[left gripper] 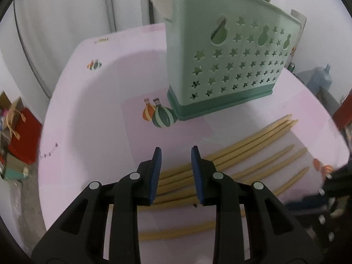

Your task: Organize utensils

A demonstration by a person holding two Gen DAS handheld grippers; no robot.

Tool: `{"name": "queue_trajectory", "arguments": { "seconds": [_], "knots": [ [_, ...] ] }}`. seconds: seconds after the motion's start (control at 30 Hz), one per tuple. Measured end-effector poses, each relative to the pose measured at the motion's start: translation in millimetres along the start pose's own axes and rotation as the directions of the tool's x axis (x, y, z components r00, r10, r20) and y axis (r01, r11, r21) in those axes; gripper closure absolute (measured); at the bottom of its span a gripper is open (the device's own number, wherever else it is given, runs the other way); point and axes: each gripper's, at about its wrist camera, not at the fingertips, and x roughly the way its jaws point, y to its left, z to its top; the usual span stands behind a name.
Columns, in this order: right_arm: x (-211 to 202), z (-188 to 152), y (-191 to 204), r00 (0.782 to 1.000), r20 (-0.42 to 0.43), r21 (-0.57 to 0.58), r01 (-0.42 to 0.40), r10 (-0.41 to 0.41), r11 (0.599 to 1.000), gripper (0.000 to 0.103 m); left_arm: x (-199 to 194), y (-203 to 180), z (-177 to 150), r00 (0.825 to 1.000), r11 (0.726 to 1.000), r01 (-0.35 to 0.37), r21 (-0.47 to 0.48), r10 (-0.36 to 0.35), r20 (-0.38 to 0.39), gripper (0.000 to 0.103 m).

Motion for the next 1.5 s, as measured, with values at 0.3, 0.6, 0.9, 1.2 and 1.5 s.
{"name": "queue_trajectory", "arguments": {
  "seconds": [0.3, 0.6, 0.9, 1.2, 1.5],
  "knots": [
    [-9, 13, -27, 0.998, 0.047, 0.118, 0.041, -0.047, 0.992, 0.092, -7, 2, -20, 0.985, 0.984, 0.135, -0.117, -0.147, -0.094, 0.077],
    [-16, 14, -44, 0.996, 0.067, 0.181, 0.043, -0.056, 0.983, 0.092, -14, -16, -41, 0.939, 0.926, 0.297, -0.234, -0.328, -0.106, 0.079],
    [-31, 5, -66, 0.994, 0.085, 0.267, 0.039, -0.064, 0.963, 0.092, -8, -35, -54, 0.875, 0.838, 0.414, -0.356, -0.474, -0.097, 0.079],
    [-48, -5, -87, 0.993, 0.105, 0.339, 0.008, -0.046, 0.941, 0.092, 3, -75, -50, 0.816, 0.786, 0.493, -0.373, -0.566, -0.115, 0.079],
    [-66, -18, -97, 0.993, 0.118, 0.379, -0.017, -0.030, 0.925, 0.091, -3, -79, -50, 0.851, 0.813, 0.449, -0.370, -0.515, -0.099, 0.079]
  ]
}}
